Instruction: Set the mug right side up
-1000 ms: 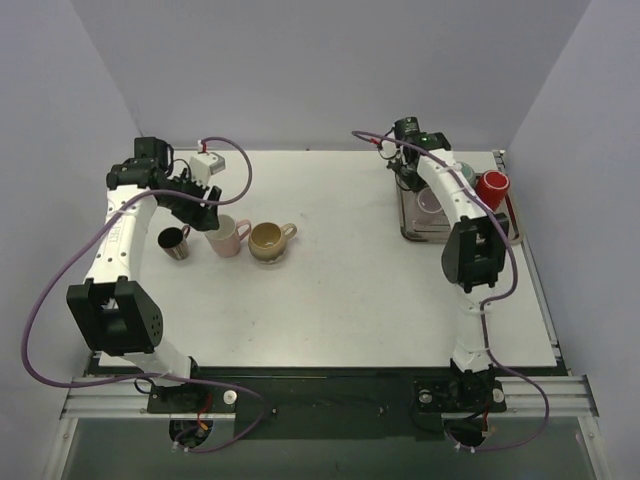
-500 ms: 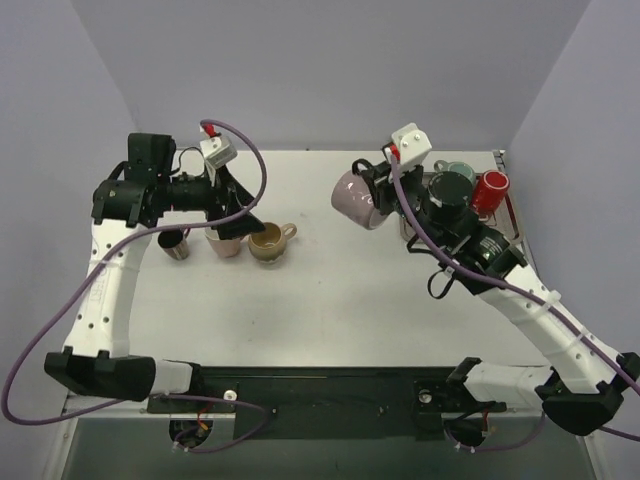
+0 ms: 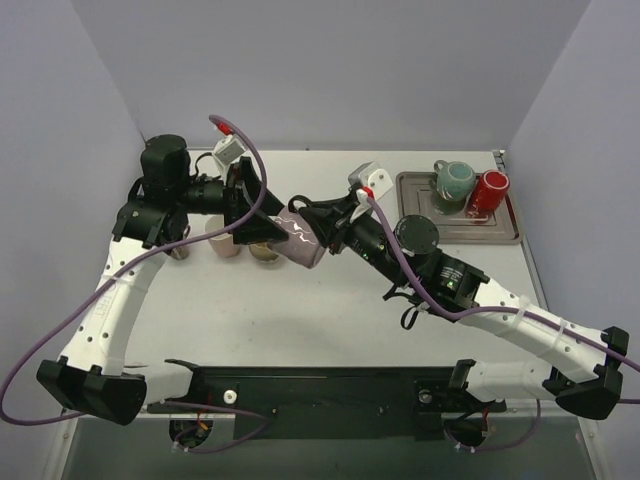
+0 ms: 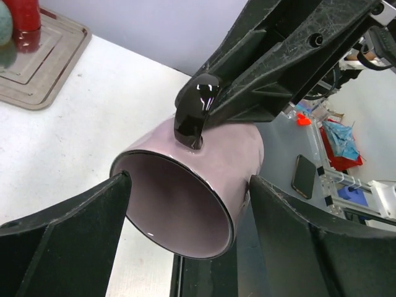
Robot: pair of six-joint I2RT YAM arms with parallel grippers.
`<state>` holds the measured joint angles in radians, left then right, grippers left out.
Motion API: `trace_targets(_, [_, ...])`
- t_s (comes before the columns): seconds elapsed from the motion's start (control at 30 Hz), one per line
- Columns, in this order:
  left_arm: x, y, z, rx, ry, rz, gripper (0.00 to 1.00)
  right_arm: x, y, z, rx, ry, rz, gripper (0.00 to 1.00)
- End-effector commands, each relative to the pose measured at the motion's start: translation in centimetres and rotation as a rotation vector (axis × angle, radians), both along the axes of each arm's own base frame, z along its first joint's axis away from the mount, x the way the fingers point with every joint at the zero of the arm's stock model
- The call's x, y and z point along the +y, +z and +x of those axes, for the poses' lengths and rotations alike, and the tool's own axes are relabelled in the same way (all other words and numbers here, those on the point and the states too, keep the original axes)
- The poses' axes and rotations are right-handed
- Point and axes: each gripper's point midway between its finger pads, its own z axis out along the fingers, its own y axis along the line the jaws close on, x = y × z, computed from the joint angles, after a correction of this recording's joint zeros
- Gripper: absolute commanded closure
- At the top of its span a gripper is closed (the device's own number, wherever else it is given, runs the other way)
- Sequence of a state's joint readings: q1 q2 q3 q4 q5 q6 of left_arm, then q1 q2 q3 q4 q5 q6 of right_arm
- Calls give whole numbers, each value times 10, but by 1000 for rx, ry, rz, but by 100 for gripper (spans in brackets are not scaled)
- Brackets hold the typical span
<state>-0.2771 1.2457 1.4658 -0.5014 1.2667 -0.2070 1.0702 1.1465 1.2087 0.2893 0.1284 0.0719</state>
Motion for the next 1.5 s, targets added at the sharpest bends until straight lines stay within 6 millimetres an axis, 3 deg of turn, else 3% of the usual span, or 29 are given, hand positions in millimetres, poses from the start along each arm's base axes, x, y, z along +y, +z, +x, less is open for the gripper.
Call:
trace_targets(0.0, [-5, 10, -9, -40, -56, -35, 15, -14, 68, -1, -99, -36, 248, 100])
trace_targets(0.13, [-14, 6, -35, -6, -182, -49, 44, -16, 59, 14, -97, -101, 231, 100])
trace_targets(0.17, [-16, 5, -39, -4, -200, -51, 62, -14, 56, 17, -91, -100, 238, 100])
trace_targets(0.2, [-17, 4, -41, 41, -211, -48, 85, -16, 53, 24, -85, -115, 241, 100])
trace_targets(0.23, [-17, 5, -39, 32, -214, -55, 96, -13, 49, 26, -64, -101, 249, 100])
trace_targets(0.27, [-14, 5, -35, 60, -197, -54, 100, -14, 42, 32, -52, -105, 243, 100])
trace_targets(0.37, [3, 3, -13, 89, -86, -50, 100, -9, 19, 36, -7, -84, 170, 100])
trace_targets(0.4, [20, 2, 2, 85, -13, -52, 100, -10, 4, 38, 29, -93, 111, 89])
trace_targets(0.43, [29, -2, 6, 119, 12, -48, 100, -12, -6, 41, 51, -106, 76, 72])
trace_targets(0.47, [50, -10, 18, 147, 91, -42, 100, -17, -20, 45, 87, -132, 29, 49])
trace_targets(0.5, [60, -14, 21, 156, 122, -39, 100, -22, -26, 46, 105, -153, 7, 43])
trace_targets(0.53, [82, -32, 26, 204, 220, -15, 100, -29, -42, 49, 134, -192, -42, 33])
trace_targets(0.57, [98, -48, 42, 171, 377, 115, 100, -35, -45, 49, 130, -209, -62, 29])
trace_targets(0.6, [108, -85, 23, 83, 339, 326, 100, -41, -60, 51, 143, -237, -105, 27])
trace_targets(0.63, [123, -109, 31, 61, 393, 525, 100, -47, -69, 50, 149, -248, -122, 27])
trace_targets(0.73, [163, -153, 43, 35, 553, 767, 100, -61, -81, 49, 150, -289, -151, 26])
trace_targets(0.77, [190, -175, 38, 29, 631, 906, 100, -66, -87, 50, 153, -303, -163, 25])
trace_targets(0.8, [201, -181, 38, 6, 655, 960, 100, -69, -90, 51, 156, -316, -168, 25])
trace_targets(0.83, [222, -201, 29, 30, 683, 1071, 100, -73, -95, 50, 159, -322, -176, 25])
trace_targets(0.97, [266, -254, 16, 146, 721, 1262, 100, -84, -107, 52, 162, -353, -207, 25])
trace_targets(1.07, [278, -286, 29, 185, 719, 1278, 100, -93, -117, 58, 182, -379, -232, 25])
trace_targets(1.3, [288, -325, 61, 261, 714, 1278, 100, -123, -128, 76, 241, -468, -314, 22])
trace_targets(1.43, [296, -342, 73, 279, 711, 1283, 100, -160, -132, 96, 350, -553, -371, 22])
trace_targets(1.47, [294, -348, 72, 295, 687, 1272, 98, -176, -129, 110, 370, -598, -363, 22])
